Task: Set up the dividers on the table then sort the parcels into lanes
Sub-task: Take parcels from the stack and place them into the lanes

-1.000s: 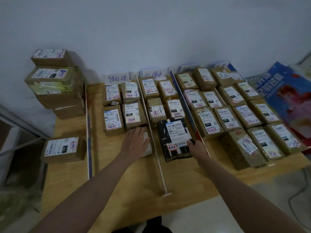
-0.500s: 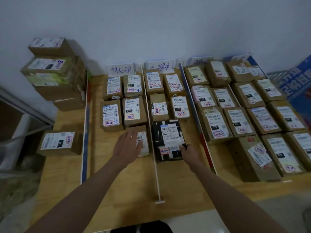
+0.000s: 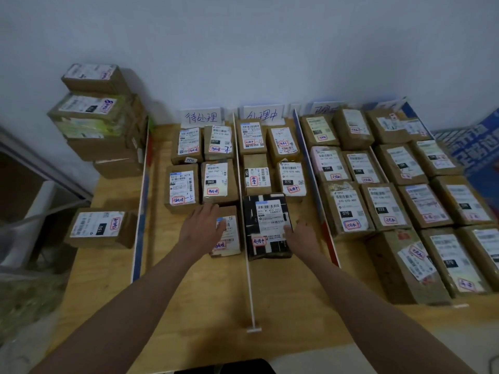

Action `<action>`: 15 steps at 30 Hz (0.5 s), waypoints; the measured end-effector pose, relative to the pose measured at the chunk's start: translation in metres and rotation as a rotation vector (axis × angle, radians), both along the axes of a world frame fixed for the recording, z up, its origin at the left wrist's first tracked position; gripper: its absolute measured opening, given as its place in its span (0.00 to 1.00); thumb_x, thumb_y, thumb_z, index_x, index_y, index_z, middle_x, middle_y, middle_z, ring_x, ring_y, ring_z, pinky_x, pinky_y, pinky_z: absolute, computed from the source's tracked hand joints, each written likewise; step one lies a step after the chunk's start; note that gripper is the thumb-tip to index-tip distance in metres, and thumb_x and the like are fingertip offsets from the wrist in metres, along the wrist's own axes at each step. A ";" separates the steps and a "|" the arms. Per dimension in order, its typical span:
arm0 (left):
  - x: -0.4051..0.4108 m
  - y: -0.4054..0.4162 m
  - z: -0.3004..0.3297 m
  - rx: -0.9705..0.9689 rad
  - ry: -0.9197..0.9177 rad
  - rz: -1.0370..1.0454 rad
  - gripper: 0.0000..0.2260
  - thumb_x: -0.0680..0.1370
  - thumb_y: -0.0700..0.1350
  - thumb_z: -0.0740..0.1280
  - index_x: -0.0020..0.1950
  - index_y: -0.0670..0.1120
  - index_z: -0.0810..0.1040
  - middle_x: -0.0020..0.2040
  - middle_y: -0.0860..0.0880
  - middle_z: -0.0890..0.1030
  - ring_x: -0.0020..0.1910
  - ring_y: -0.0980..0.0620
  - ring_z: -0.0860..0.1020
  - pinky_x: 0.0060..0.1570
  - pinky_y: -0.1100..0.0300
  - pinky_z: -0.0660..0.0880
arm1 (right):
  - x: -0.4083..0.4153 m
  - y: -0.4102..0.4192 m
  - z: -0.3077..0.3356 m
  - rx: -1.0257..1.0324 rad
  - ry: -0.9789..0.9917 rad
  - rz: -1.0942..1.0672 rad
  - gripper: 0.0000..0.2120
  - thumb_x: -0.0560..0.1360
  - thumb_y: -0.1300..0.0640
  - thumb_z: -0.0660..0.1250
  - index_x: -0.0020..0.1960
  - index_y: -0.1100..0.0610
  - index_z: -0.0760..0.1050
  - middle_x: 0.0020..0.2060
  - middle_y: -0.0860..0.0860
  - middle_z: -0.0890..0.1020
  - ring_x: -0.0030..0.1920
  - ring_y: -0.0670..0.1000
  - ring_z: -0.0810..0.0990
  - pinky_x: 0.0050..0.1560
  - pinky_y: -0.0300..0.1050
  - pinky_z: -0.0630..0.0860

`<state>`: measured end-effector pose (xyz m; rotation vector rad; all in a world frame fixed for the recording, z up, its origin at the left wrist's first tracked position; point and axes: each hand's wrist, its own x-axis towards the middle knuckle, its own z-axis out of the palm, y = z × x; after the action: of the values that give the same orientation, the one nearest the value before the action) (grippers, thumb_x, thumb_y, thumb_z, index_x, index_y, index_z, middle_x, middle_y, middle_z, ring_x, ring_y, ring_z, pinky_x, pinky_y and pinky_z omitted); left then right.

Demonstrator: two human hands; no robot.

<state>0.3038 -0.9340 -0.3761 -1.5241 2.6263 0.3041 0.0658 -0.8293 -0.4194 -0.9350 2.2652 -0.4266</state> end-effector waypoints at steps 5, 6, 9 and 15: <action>0.017 -0.020 0.036 -0.052 0.011 0.047 0.21 0.84 0.53 0.52 0.73 0.44 0.68 0.71 0.45 0.71 0.70 0.45 0.69 0.69 0.51 0.64 | 0.013 -0.031 0.056 -0.272 0.343 0.191 0.17 0.81 0.51 0.58 0.67 0.58 0.67 0.62 0.55 0.73 0.62 0.55 0.74 0.61 0.51 0.75; 0.025 -0.023 0.045 -0.068 0.016 0.068 0.22 0.84 0.54 0.52 0.73 0.44 0.68 0.72 0.45 0.70 0.71 0.45 0.68 0.69 0.51 0.63 | 0.018 -0.038 0.066 -0.314 0.374 0.209 0.18 0.81 0.51 0.59 0.68 0.57 0.67 0.63 0.55 0.73 0.63 0.54 0.74 0.62 0.52 0.75; 0.056 -0.033 0.064 -0.081 0.020 0.131 0.23 0.84 0.54 0.53 0.75 0.45 0.66 0.74 0.46 0.68 0.72 0.45 0.66 0.70 0.50 0.62 | 0.044 -0.056 0.089 -0.380 0.422 0.280 0.18 0.80 0.53 0.60 0.69 0.57 0.67 0.65 0.54 0.72 0.66 0.55 0.72 0.66 0.54 0.72; 0.137 -0.036 0.085 -0.140 0.007 0.244 0.20 0.83 0.53 0.55 0.71 0.45 0.70 0.70 0.44 0.71 0.67 0.42 0.70 0.67 0.49 0.63 | 0.120 -0.087 0.103 -0.433 0.454 0.387 0.21 0.81 0.52 0.58 0.71 0.57 0.66 0.67 0.55 0.72 0.68 0.56 0.70 0.67 0.53 0.68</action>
<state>0.4410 -0.9705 -0.2915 -1.8955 2.5148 0.1450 0.1859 -0.9164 -0.3160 -1.8098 2.3382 -0.5860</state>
